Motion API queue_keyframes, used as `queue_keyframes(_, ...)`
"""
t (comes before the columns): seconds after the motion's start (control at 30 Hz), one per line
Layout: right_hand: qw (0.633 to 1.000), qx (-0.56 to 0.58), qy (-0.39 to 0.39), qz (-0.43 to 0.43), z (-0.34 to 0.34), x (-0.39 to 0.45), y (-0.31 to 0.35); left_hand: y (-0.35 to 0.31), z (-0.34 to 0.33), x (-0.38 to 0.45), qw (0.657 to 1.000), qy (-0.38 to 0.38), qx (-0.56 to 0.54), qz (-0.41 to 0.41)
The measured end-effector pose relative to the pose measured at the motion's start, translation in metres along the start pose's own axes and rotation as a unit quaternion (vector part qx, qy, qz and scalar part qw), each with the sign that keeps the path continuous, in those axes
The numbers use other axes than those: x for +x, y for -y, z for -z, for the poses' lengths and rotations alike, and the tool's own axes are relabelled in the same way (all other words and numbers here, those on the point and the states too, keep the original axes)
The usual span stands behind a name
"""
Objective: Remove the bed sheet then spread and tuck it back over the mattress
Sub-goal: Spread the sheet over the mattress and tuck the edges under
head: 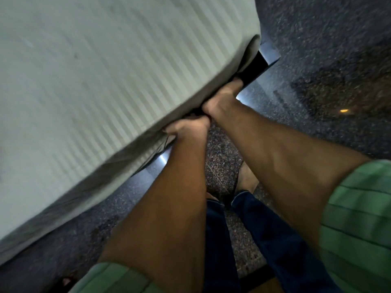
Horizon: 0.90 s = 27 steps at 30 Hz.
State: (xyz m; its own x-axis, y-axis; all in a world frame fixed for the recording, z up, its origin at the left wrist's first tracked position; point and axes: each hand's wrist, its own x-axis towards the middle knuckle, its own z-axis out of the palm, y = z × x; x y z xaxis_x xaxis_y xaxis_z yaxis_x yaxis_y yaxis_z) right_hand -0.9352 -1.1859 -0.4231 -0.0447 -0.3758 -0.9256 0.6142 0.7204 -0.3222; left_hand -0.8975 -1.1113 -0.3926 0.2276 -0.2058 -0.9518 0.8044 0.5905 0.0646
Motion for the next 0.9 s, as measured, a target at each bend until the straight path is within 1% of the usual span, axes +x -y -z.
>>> queue_keyframes(0.03,1.000,-0.017,0.010,-0.006,0.000,-0.007,0.004,-0.001,0.002,-0.002,1.000,0.009,0.008,-0.001)
queue_keyframes(0.1,0.997,-0.061,0.019,-0.036,0.002,-0.046,0.016,-0.002,0.019,-0.008,0.998,0.031,0.054,0.009)
queue_keyframes(0.17,0.996,-0.069,0.028,-0.051,0.018,-0.055,0.022,-0.005,0.042,-0.015,0.993,0.036,0.106,0.032)
queue_keyframes(0.2,0.995,-0.060,0.044,-0.059,0.026,-0.058,0.023,-0.006,0.049,-0.020,0.992,0.038,0.117,0.038)
queue_keyframes(0.23,0.996,-0.052,0.038,-0.065,0.031,-0.060,0.023,-0.006,0.054,-0.024,0.992,0.033,0.118,0.037)
queue_keyframes(0.27,0.996,-0.051,0.016,-0.069,0.035,-0.063,0.020,-0.006,0.058,-0.029,0.993,0.018,0.115,0.030)
queue_keyframes(0.3,0.996,-0.061,-0.007,-0.067,0.041,-0.068,0.017,-0.006,0.062,-0.036,0.993,0.001,0.111,0.026)
queue_keyframes(0.33,0.993,-0.096,-0.033,-0.063,0.048,-0.073,0.012,-0.005,0.064,-0.041,0.993,-0.012,0.111,0.026)
queue_keyframes(0.4,0.988,-0.129,-0.053,-0.062,0.056,-0.085,0.005,-0.006,0.063,-0.054,0.994,-0.028,0.102,0.022)
queue_keyframes(0.57,0.983,-0.166,-0.025,-0.073,0.054,-0.109,0.003,-0.017,0.054,-0.077,0.991,-0.059,0.119,0.010)
queue_keyframes(0.67,0.982,-0.175,-0.018,-0.075,0.056,-0.124,0.008,-0.023,0.050,-0.097,0.990,-0.054,0.128,0.016)
queue_keyframes(0.83,0.979,-0.191,-0.050,-0.049,0.036,-0.159,0.024,-0.016,0.031,-0.140,0.990,-0.036,0.134,0.015)
queue_keyframes(0.9,0.979,-0.194,-0.062,-0.004,0.024,-0.169,0.031,-0.006,0.015,-0.153,0.987,-0.037,0.156,-0.001)
